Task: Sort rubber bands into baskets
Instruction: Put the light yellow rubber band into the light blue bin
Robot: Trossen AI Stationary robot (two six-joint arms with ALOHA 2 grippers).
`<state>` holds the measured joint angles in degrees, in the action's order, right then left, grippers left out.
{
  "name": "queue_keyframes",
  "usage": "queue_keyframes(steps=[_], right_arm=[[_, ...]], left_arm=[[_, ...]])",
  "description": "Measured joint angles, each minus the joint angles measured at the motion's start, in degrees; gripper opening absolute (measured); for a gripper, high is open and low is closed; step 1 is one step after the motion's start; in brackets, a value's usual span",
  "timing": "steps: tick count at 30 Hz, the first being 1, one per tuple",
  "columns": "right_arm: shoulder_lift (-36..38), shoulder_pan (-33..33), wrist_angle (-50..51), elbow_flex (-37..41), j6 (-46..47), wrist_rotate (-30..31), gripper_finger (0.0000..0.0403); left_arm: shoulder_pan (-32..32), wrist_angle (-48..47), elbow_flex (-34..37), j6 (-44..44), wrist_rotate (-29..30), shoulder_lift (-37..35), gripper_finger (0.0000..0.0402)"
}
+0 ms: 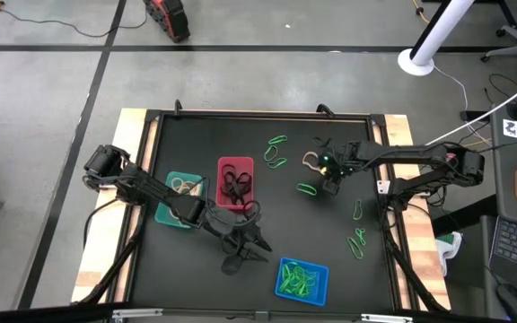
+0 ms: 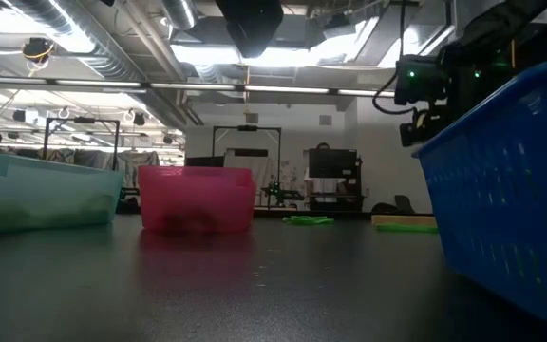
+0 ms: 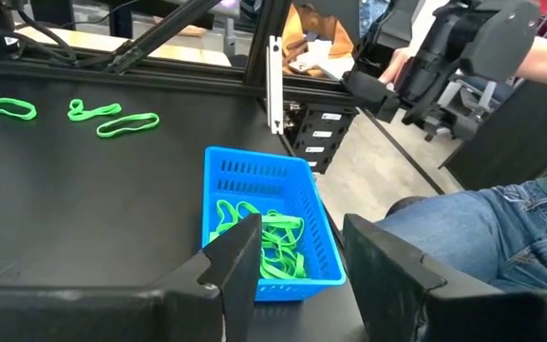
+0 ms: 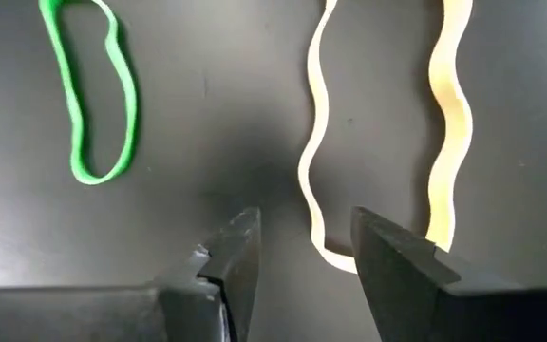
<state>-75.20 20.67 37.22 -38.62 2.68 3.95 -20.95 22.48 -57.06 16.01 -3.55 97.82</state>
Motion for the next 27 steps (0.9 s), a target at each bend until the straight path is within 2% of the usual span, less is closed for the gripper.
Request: queue_keyframes(steps=[15,18,25,27], right_arm=[[0.0,0.0,-3.7,5.5,0.0,2.3,0.0159],[0.0,0.0,-4.9,5.9,0.0,2.3,0.0132],[0.0,0.0,-6.9,6.7,0.0,2.1,0.0025],[0.0,0.0,-7.5,6.7,0.0,2.4,0.0008]], left_arm=[[0.0,0.0,0.0,0.0,0.0,0.0,0.0148],[0.0,0.0,0.0,0.0,0.0,0.0,0.0148],[0.0,0.0,0.0,0.1,0.0,0.0,0.0148],[0.0,0.0,0.0,0.1,0.0,0.0,0.0148]])
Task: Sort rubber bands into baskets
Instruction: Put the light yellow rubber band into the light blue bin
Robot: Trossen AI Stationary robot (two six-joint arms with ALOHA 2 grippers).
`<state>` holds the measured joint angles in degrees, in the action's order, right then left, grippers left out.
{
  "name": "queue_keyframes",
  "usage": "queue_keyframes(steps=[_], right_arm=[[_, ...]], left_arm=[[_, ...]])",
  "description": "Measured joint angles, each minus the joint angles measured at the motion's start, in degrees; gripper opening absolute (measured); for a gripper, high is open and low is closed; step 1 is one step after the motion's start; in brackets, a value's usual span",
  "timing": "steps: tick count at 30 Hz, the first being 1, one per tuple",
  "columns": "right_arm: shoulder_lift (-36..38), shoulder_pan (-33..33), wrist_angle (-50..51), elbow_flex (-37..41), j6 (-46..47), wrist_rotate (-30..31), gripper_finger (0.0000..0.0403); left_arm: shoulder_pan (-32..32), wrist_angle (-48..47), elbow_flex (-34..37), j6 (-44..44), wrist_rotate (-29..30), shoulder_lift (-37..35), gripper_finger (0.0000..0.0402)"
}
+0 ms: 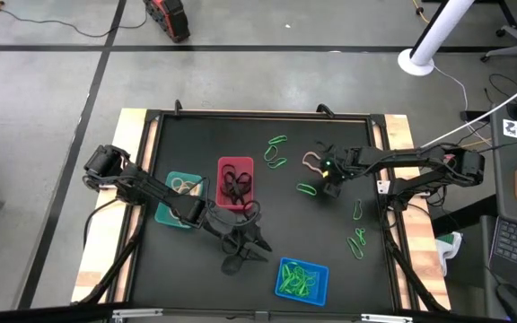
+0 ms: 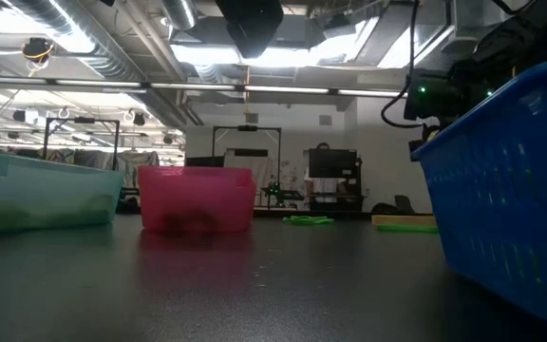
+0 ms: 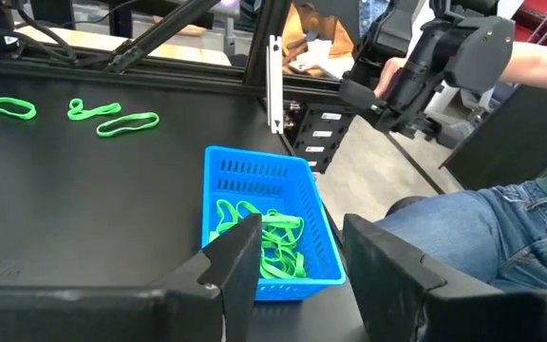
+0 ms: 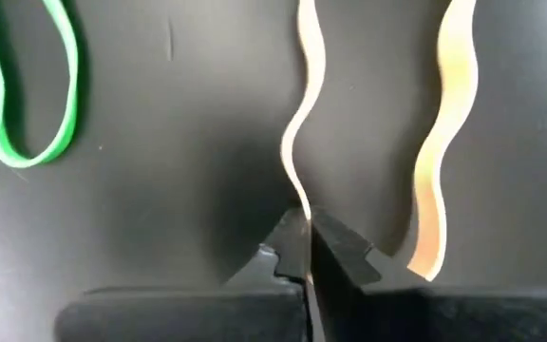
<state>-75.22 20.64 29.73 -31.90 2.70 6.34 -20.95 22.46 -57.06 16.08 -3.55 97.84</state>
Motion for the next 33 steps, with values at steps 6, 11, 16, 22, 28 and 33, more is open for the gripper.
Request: queue_keyframes(steps=[6,11,16,22,28,33], right_arm=[[0.0,0.0,-4.3,0.0,1.8,-1.8,0.0021],[0.0,0.0,-7.4,-1.1,3.0,-8.4,0.0006],[0.0,-0.5,-9.4,-3.6,6.2,-11.6,0.0005],[0.0,-5.5,-13.6,-6.5,8.3,-12.2,0.0006],[0.0,-12.0,-19.1,-8.5,11.4,-12.3,0.0004],[0.0,-17.0,-21.0,-10.7,13.8,-12.3,0.0002]], left_arm=[[0.0,0.0,0.0,0.0,0.2,0.0,0.0148],[0.0,0.0,0.0,-1.3,3.4,0.0,0.0148],[0.0,0.0,0.0,-6.0,8.7,0.0,0.0148],[0.4,0.0,0.0,-15.7,20.4,0.0,0.0148],[2.7,0.0,0.0,-24.0,25.1,0.0,0.0148],[4.7,-0.6,0.0,-27.9,25.1,0.0,0.0148]])
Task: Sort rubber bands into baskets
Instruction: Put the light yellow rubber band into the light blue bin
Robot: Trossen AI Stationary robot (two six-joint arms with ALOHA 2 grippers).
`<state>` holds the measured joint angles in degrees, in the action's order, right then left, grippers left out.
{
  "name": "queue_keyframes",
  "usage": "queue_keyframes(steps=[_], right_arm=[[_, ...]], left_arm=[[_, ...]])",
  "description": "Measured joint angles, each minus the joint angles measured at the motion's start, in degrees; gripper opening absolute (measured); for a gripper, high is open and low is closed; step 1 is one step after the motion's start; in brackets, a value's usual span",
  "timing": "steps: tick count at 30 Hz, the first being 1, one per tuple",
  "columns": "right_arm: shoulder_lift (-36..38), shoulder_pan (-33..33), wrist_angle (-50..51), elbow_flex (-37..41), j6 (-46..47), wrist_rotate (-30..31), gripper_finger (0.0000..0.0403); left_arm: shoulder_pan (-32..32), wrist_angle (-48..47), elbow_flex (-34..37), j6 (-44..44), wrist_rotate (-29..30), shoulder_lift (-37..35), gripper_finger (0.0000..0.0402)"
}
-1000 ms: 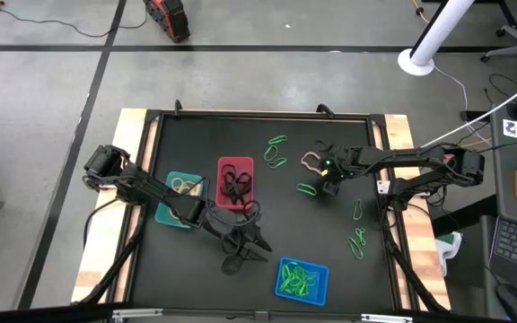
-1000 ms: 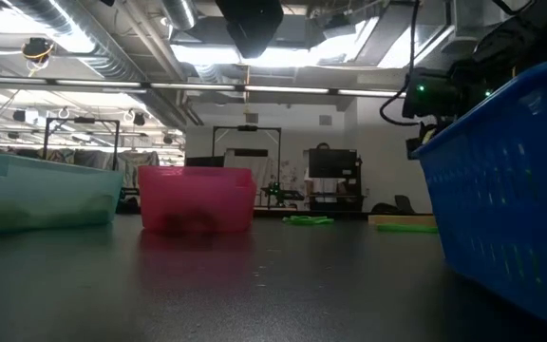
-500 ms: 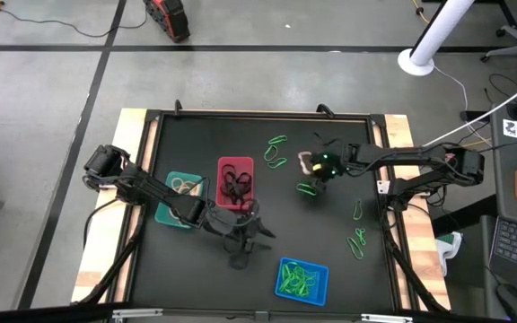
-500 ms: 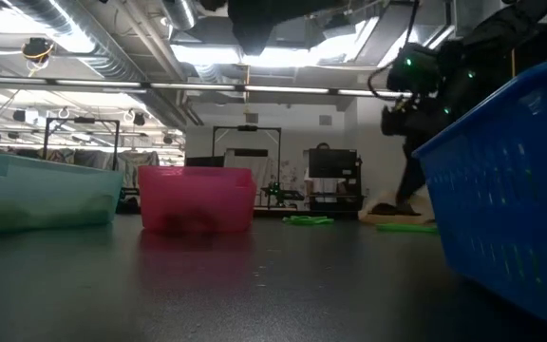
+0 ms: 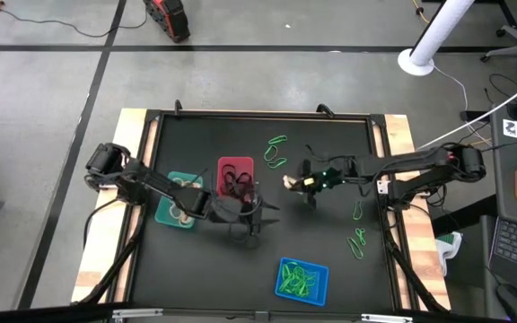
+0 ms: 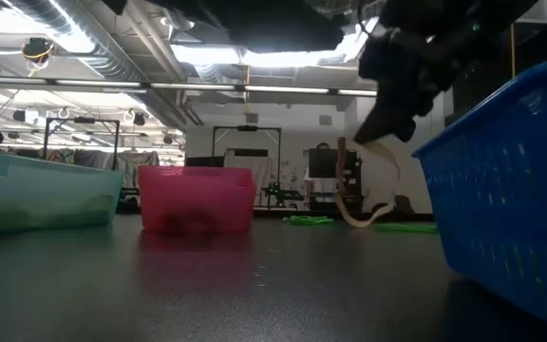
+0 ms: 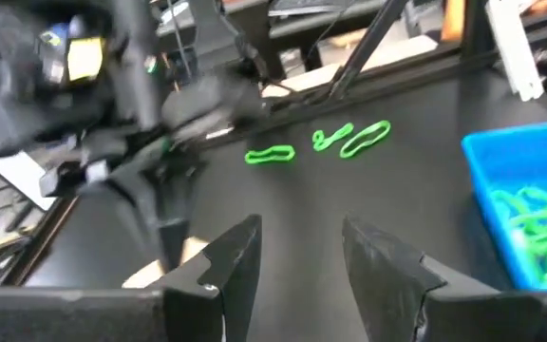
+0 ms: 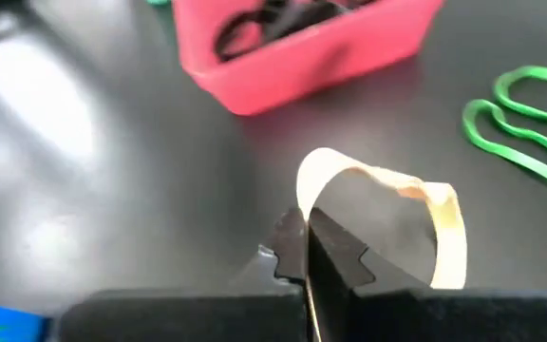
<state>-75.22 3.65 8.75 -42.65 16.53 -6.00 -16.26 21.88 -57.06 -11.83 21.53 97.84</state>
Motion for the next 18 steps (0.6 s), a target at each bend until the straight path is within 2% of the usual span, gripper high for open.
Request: queue_keyframes(steps=[9,18], right_arm=[[0.0,-7.3,-2.9,-3.3,5.4,0.2,0.0002],[0.0,-11.7,-4.2,-4.6,9.2,1.4,0.0002]], left_arm=[[2.6,-5.2,0.0,-0.6,0.0,0.0,0.0148],[3.9,-5.3,0.0,-0.2,0.2,0.0,0.0148]])
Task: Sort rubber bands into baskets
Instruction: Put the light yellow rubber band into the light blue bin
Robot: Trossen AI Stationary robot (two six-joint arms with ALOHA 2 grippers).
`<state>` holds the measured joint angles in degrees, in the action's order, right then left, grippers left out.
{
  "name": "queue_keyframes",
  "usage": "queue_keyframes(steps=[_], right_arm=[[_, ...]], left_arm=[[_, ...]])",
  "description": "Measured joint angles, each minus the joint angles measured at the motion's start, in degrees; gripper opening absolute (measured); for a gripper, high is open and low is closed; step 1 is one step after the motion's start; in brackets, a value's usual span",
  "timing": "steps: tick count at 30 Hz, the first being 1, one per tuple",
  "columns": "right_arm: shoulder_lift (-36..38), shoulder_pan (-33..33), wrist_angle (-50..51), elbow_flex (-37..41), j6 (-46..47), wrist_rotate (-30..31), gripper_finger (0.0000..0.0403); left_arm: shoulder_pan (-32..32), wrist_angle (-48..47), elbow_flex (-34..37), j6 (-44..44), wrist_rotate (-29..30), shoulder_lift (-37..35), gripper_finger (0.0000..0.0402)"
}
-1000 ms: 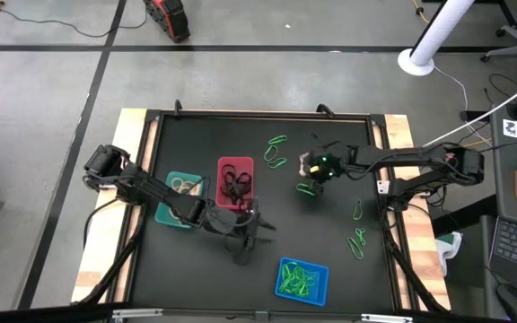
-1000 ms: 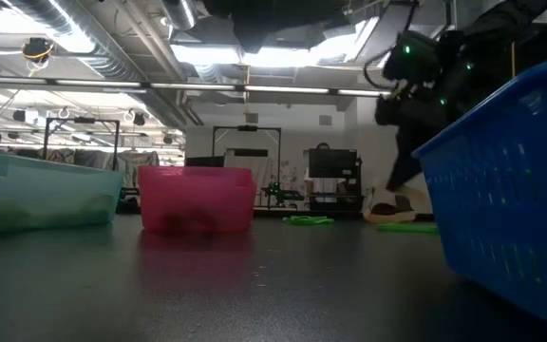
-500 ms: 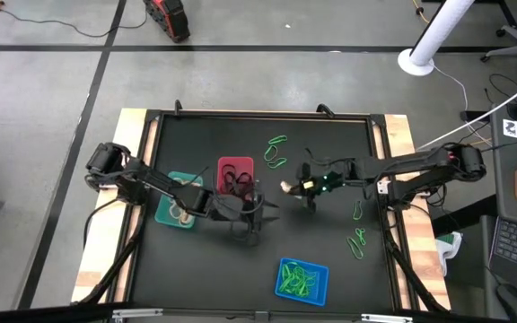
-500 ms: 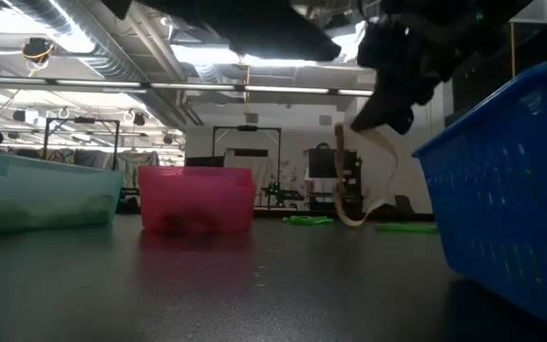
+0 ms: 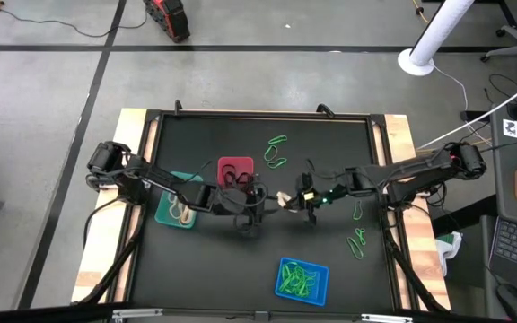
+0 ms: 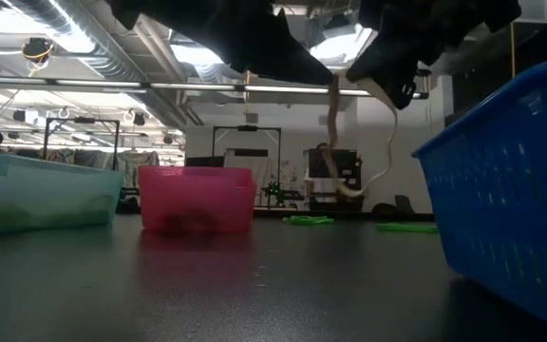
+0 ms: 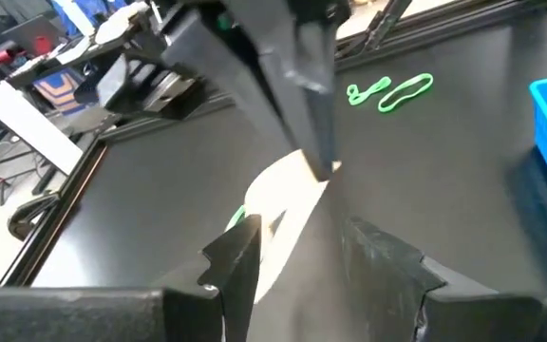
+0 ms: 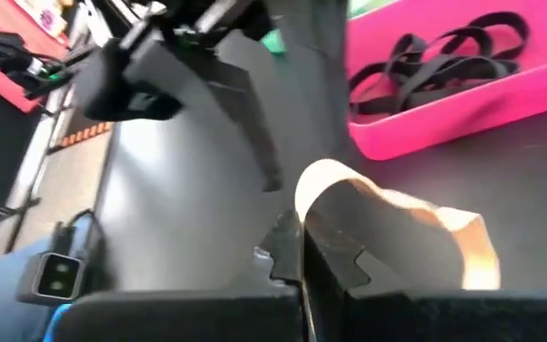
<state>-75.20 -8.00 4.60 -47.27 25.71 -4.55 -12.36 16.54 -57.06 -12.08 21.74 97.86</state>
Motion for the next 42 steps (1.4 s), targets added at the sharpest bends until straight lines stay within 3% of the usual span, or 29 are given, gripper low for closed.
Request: queue_keyframes(steps=[17,21,28,37,42], right_arm=[[0.0,-1.7,-9.0,0.0,3.9,0.0,0.0003],[0.0,-1.7,-9.2,0.0,3.9,0.0,0.0003],[0.0,-1.7,-9.2,0.0,3.8,0.0,0.0003],[0.0,-1.7,-9.3,0.0,4.2,-2.6,0.0007],[0.0,-1.7,-9.3,0.0,4.2,-5.0,0.0051]], left_arm=[[0.1,0.2,0.0,0.1,0.0,0.0,0.0145],[0.1,0.2,0.0,0.1,0.0,0.0,0.011],[0.2,0.4,0.0,0.4,0.0,0.0,0.0009],[0.1,0.4,0.0,1.7,0.0,0.0,0.0005],[0.0,-2.6,0.0,3.0,0.0,-0.5,0.0003]])
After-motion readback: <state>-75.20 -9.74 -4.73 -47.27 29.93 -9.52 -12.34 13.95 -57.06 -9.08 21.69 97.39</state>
